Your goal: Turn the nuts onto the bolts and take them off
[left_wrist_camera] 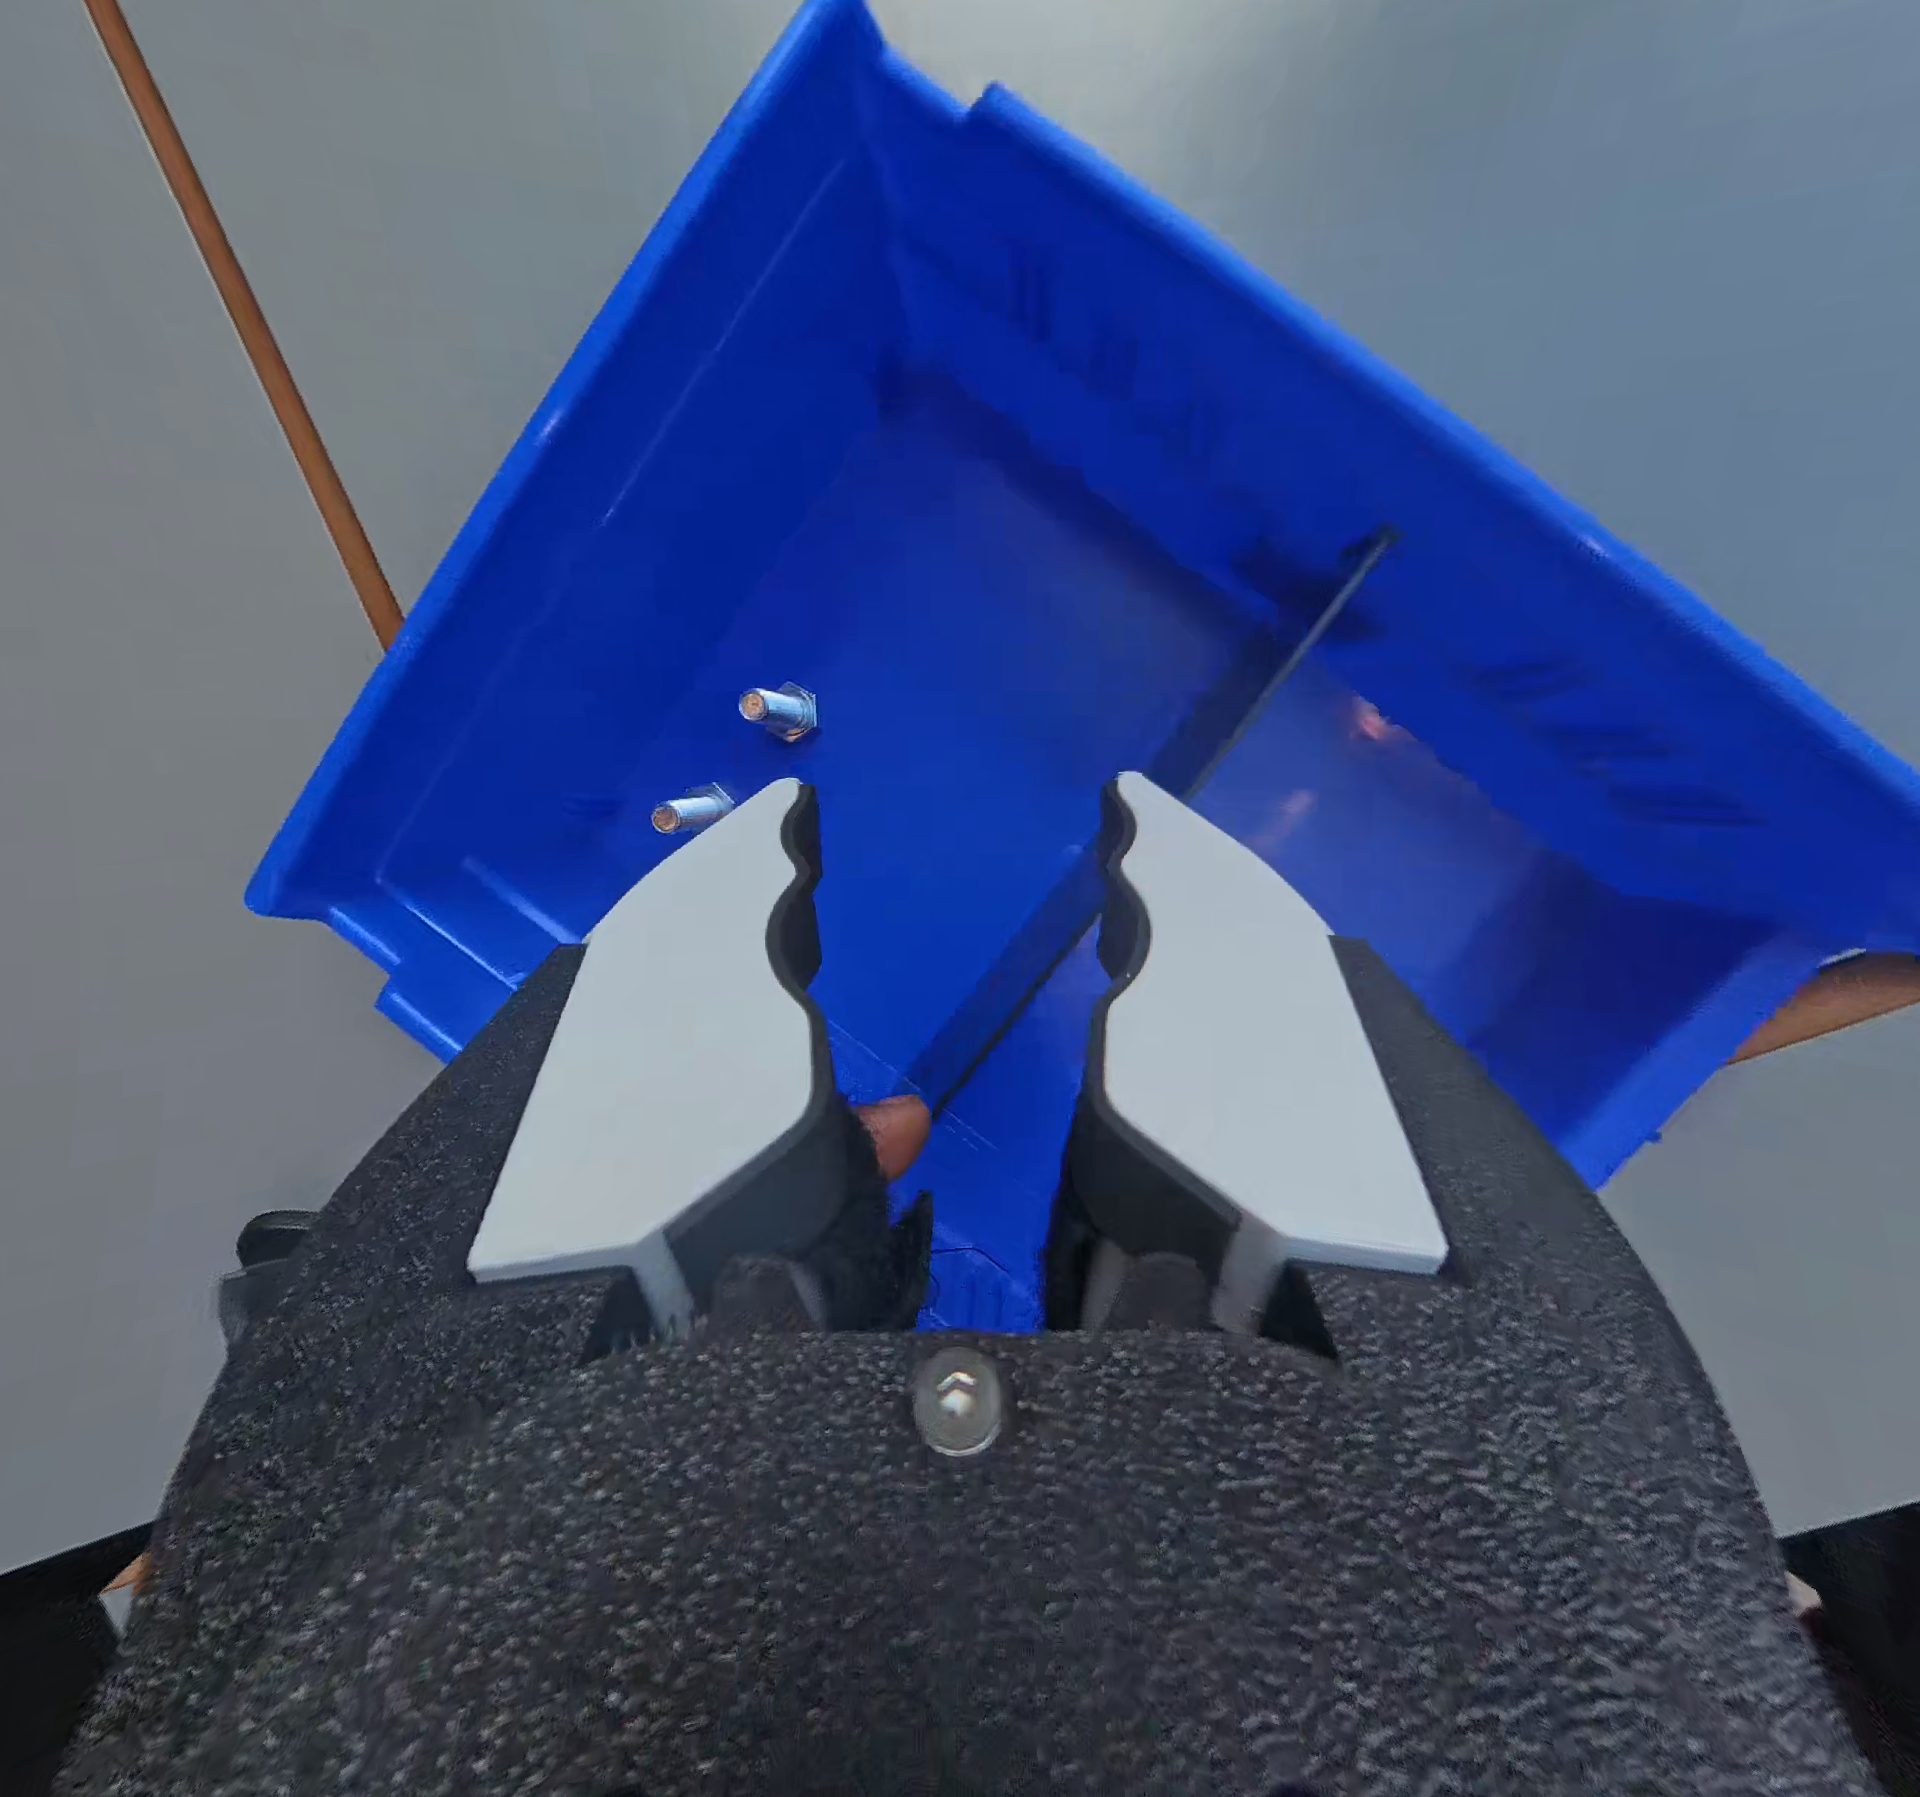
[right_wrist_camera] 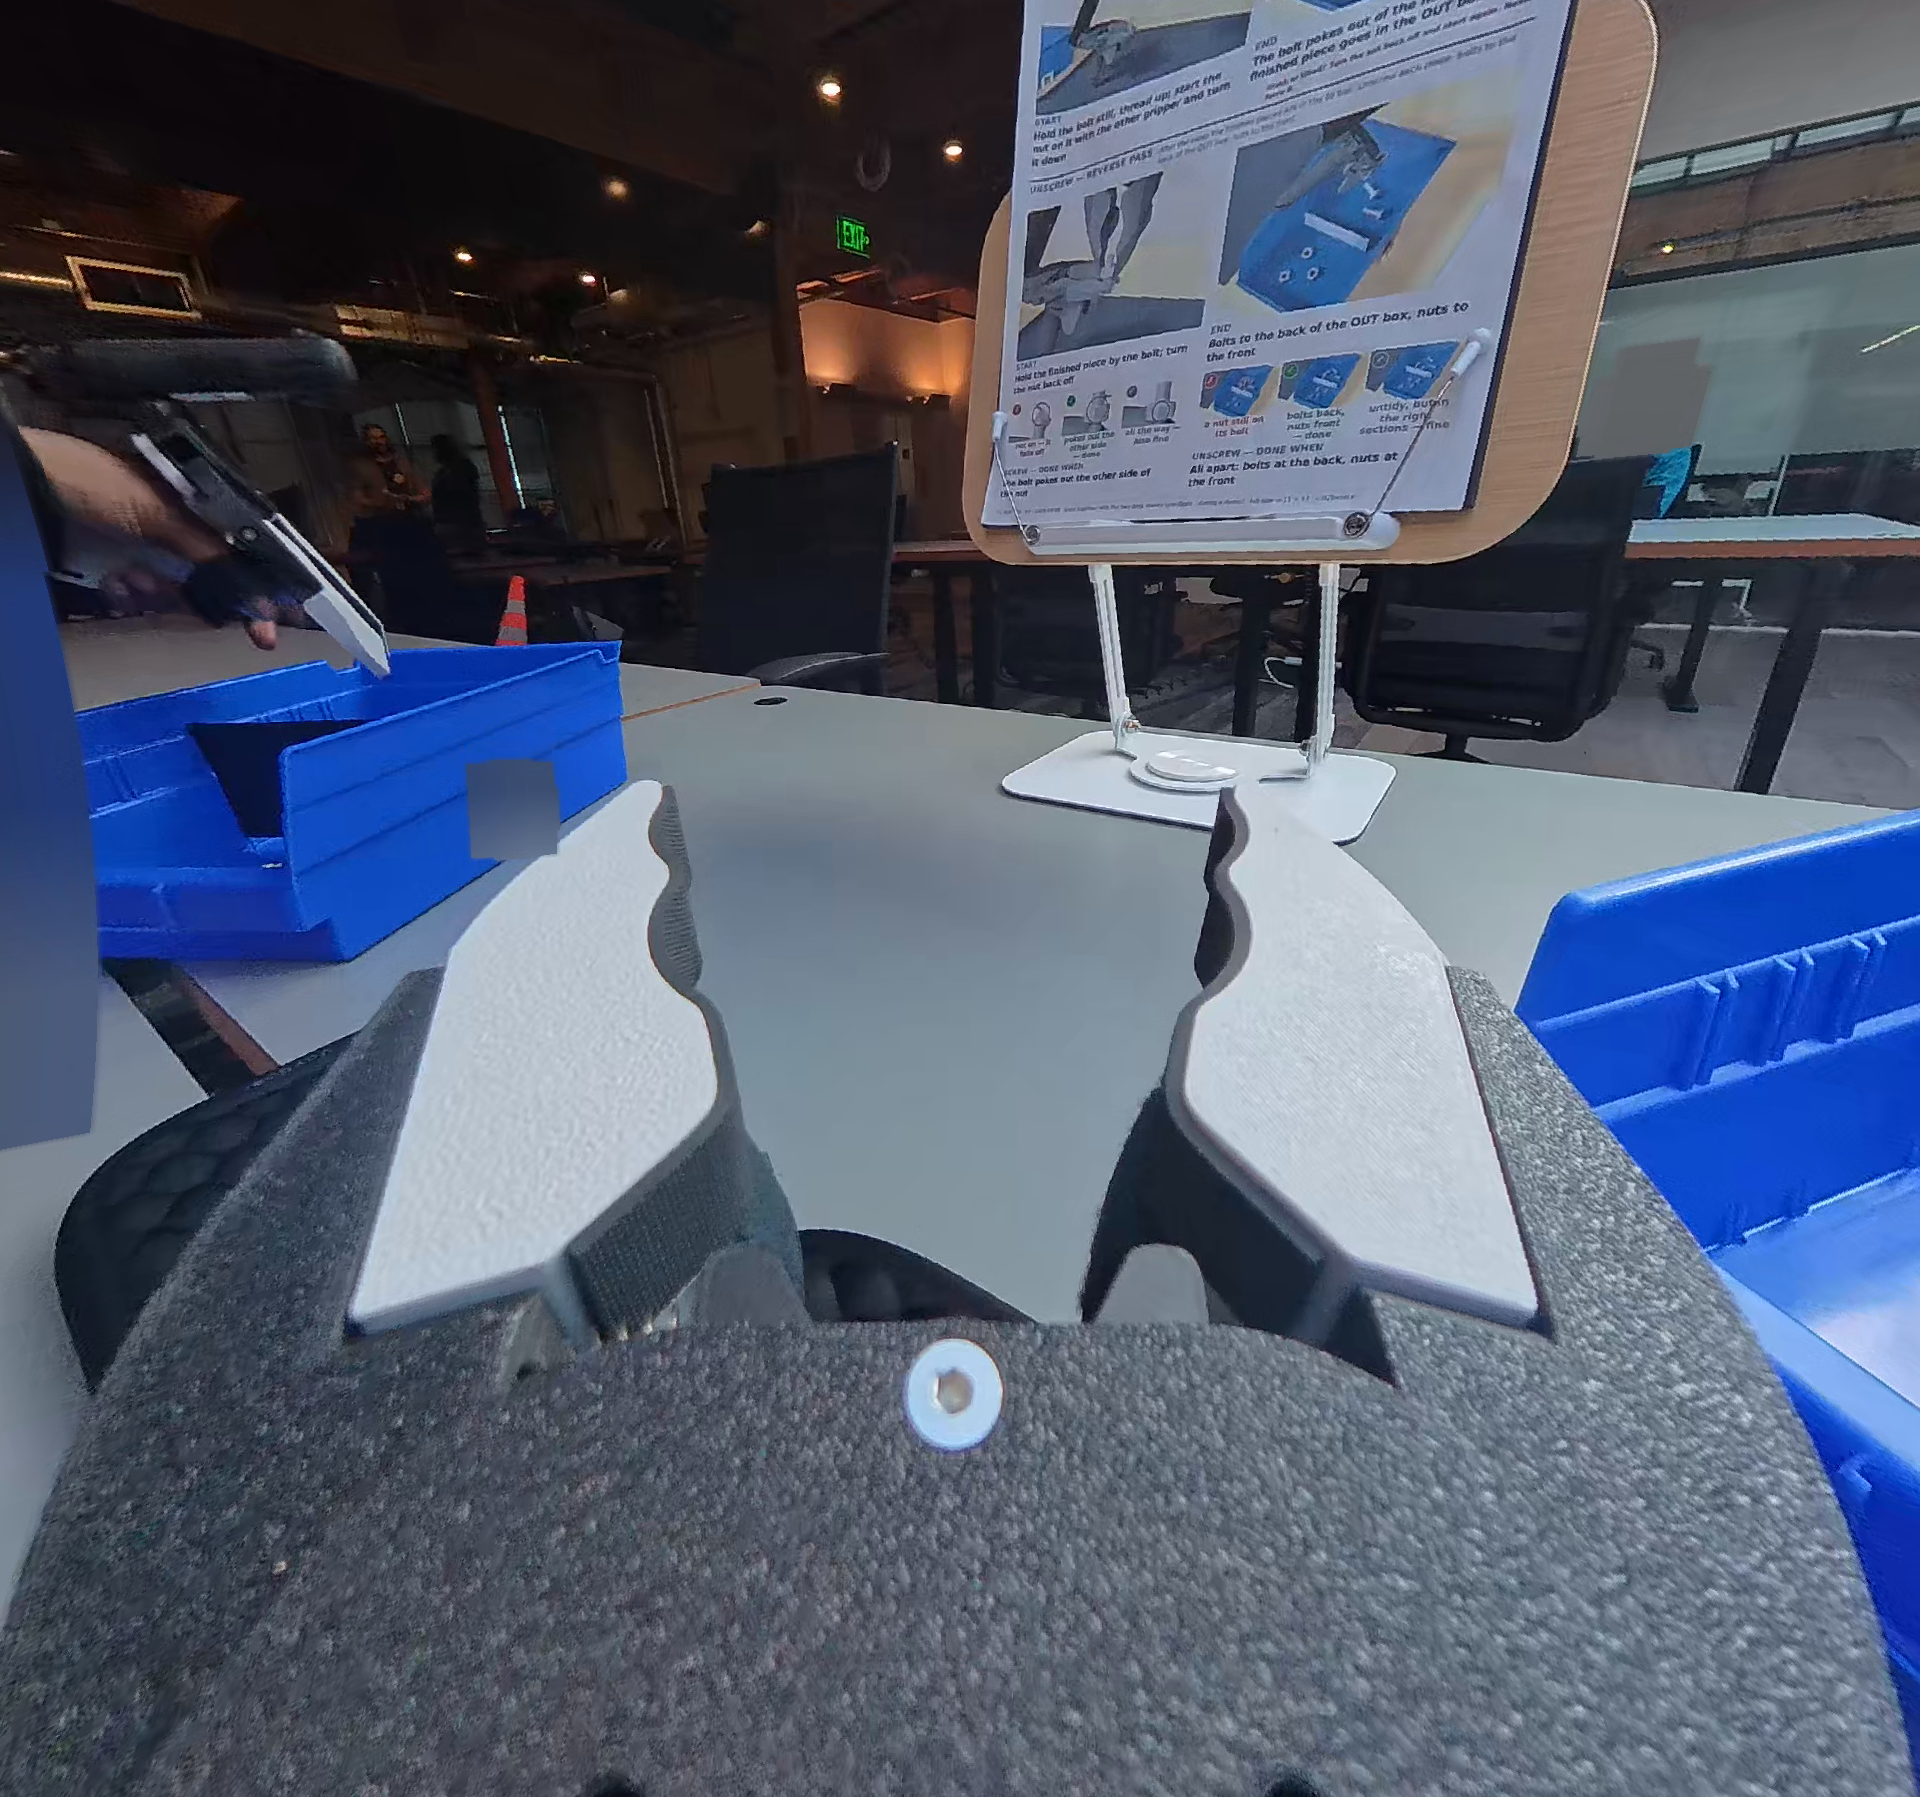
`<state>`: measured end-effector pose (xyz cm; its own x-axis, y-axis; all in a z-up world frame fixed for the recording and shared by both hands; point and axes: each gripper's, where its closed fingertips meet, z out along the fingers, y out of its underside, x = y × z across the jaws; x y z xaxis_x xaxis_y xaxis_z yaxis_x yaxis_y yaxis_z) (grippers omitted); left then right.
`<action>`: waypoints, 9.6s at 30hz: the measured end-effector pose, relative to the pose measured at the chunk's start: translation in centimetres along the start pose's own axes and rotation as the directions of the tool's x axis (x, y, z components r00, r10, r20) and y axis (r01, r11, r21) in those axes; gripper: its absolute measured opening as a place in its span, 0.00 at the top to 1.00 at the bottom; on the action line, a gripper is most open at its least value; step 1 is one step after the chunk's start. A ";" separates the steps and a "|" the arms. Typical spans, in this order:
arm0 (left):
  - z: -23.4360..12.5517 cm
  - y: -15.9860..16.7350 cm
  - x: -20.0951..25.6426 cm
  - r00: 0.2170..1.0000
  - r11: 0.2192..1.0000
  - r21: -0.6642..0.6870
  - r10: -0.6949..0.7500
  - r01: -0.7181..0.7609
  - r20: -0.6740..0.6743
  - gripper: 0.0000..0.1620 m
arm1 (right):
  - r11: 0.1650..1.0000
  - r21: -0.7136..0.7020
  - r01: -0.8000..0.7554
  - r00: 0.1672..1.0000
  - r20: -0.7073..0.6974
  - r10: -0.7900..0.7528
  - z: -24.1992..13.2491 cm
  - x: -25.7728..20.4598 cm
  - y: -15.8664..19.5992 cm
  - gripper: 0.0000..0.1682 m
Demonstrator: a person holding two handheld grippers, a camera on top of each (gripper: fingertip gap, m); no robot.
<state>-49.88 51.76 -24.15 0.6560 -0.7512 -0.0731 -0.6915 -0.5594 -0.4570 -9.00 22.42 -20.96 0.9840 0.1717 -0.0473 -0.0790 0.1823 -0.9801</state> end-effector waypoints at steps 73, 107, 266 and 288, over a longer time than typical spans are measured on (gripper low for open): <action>8.5 -5.5 36.9 0.495 0.551 0.004 0.753 -0.835 -0.433 0.94 | 0.996 -0.048 0.071 0.997 0.039 -0.069 0.5 -1.1 0.9 0.44; -4.4 1.2 10.4 0.949 0.956 -0.074 0.271 -0.285 -0.159 0.57 | 0.997 -0.054 0.058 0.998 0.036 -0.057 0.6 -0.9 1.0 0.45; -1.4 -6.7 37.6 0.641 0.393 0.913 0.673 0.112 -0.368 0.50 | 0.703 -0.523 0.482 0.781 0.620 -0.074 7.7 -8.9 6.4 0.95; -0.2 -6.7 38.3 0.700 0.417 0.909 0.652 -0.012 -0.289 0.85 | 0.729 -0.500 0.469 0.701 0.712 0.037 7.2 -14.1 1.9 0.95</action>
<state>-20.23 26.70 -23.76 -0.0792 -0.9925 -0.0928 -0.0213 0.0948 -0.9953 -24.18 27.34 -20.80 0.5735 0.8164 0.0678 0.4833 -0.2704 -0.8326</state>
